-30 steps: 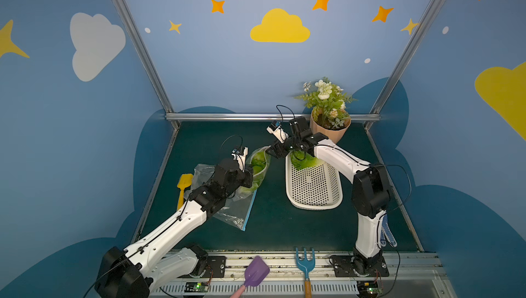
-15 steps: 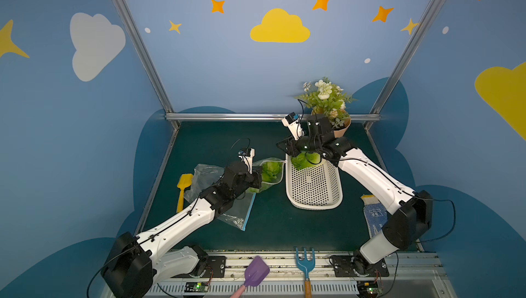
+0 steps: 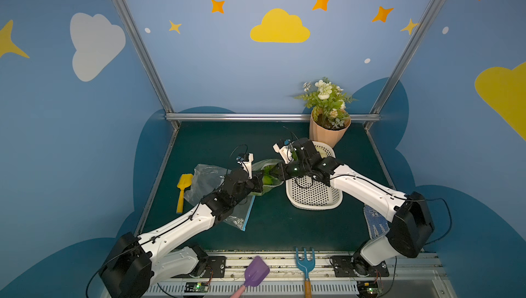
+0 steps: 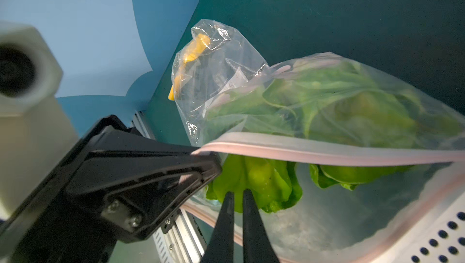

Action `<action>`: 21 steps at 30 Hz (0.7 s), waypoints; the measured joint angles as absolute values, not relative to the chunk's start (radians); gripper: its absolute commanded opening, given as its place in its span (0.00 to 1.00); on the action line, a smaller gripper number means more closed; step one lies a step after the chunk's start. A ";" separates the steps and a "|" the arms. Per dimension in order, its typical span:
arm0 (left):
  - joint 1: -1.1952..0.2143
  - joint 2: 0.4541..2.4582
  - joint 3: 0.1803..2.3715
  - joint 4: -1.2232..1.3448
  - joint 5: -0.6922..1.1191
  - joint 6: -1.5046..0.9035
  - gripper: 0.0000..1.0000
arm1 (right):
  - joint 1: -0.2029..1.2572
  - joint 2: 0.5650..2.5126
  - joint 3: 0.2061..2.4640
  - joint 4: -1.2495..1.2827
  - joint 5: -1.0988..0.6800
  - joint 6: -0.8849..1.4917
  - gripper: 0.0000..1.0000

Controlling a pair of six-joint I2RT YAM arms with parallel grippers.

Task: Open the zip-top bag and take out the chinese cabbages
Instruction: Pick up the Chinese cabbage from the zipper food storage bag.

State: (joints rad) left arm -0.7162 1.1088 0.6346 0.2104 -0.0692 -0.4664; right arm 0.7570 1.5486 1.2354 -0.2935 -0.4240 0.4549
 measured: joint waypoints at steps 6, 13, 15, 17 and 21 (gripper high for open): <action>-0.720 1.076 0.611 0.243 -0.089 -0.484 0.04 | 0.763 1.555 1.224 -0.243 -0.442 0.540 0.35; -0.720 1.063 0.603 0.267 -0.112 -0.488 0.04 | 0.761 1.599 1.222 -0.203 -0.482 0.645 0.52; -0.720 1.061 0.599 0.280 -0.112 -0.488 0.04 | 0.760 1.613 1.215 -0.191 -0.487 0.672 0.55; -0.721 1.060 0.594 0.289 -0.107 -0.487 0.04 | 0.757 1.631 1.206 -0.168 -0.499 0.706 0.58; -0.722 1.058 0.584 0.297 -0.097 -0.483 0.04 | 0.748 1.662 1.198 -0.116 -0.527 0.768 0.60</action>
